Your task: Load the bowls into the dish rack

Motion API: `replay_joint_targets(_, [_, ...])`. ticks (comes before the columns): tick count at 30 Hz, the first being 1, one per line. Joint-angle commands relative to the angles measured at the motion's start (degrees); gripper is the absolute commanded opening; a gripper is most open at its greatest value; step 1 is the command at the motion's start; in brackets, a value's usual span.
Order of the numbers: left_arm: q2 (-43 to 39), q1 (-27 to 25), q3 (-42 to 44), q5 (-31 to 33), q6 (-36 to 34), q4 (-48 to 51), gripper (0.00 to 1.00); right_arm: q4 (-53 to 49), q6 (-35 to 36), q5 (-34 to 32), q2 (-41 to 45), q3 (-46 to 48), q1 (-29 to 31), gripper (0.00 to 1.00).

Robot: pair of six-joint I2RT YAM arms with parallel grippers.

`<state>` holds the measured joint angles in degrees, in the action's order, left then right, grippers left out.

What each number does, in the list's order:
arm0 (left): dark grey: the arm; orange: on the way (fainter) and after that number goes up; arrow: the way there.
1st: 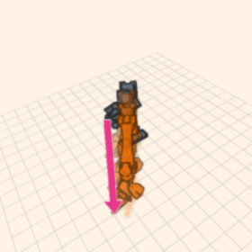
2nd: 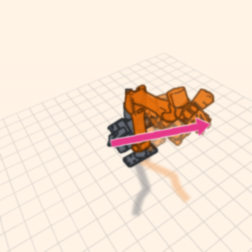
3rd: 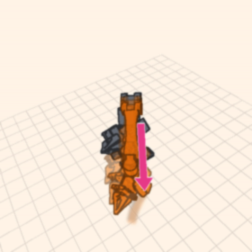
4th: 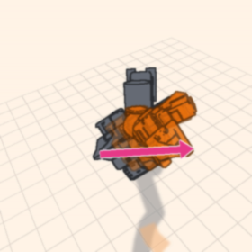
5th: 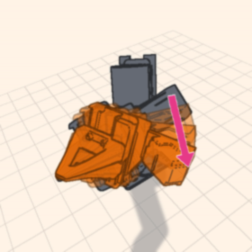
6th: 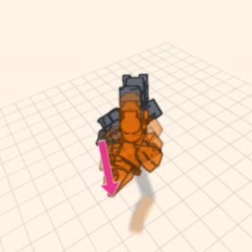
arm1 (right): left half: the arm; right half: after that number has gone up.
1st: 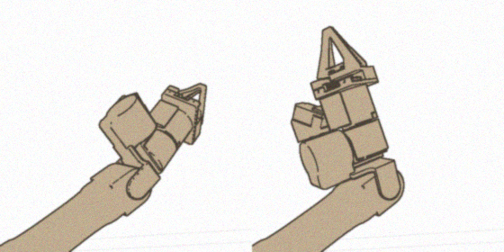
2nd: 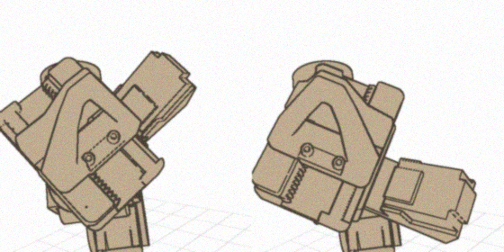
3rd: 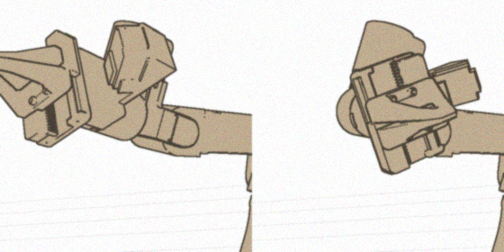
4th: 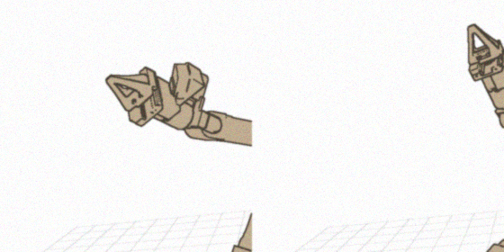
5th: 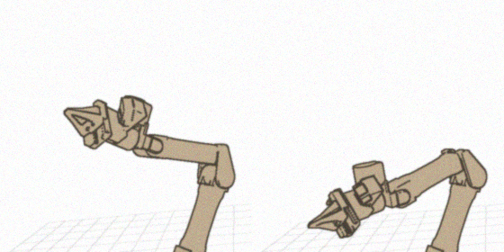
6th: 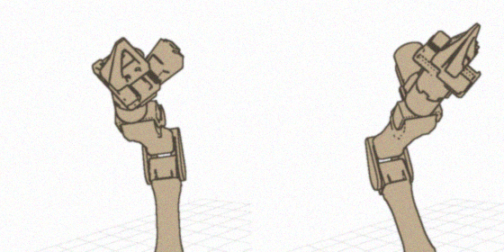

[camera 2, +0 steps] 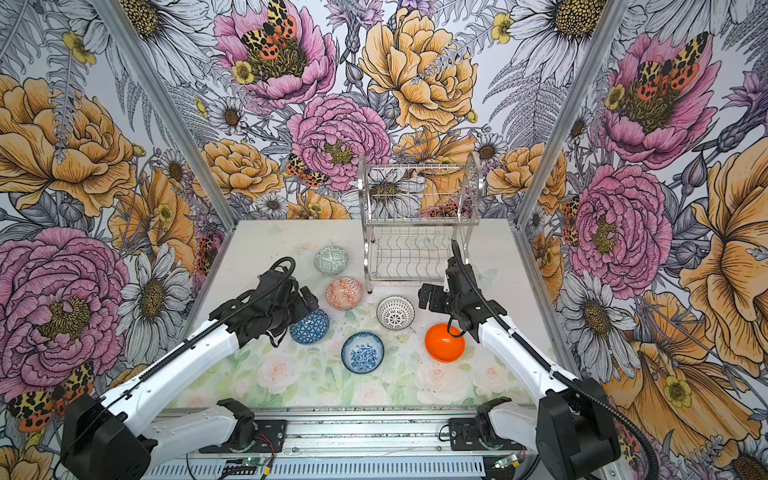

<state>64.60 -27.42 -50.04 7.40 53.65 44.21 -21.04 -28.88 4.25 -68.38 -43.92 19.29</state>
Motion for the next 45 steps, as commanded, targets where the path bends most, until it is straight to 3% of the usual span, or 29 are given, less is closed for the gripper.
replay_joint_targets(1, [-1.08,2.02,-0.05,-2.49,-0.95,6.95,0.99,-0.58,1.97,-2.90,-1.82,-2.30,3.47,0.99])
replay_joint_targets(13, [-9.31,15.99,8.54,-11.44,-2.61,8.34,0.99,-2.55,3.85,-6.98,-16.90,-18.59,19.27,0.99])
replay_joint_targets(23, [-13.89,22.81,13.25,-20.52,3.48,5.65,0.99,-6.30,8.81,-3.99,-33.90,-36.13,32.27,0.99])
replay_joint_targets(32, [-20.89,30.19,20.34,-28.96,13.03,-0.89,0.99,-9.36,6.84,0.25,-44.21,-48.40,34.60,0.93])
replay_joint_targets(38, [-19.98,32.64,20.86,-30.67,12.53,-1.93,0.99,-12.44,5.11,-2.72,-48.30,-51.30,34.81,0.85])
replay_joint_targets(45, [-16.87,32.98,21.21,-32.12,12.34,-5.37,0.99,-14.11,3.45,-0.99,-48.88,-49.35,35.09,0.72])
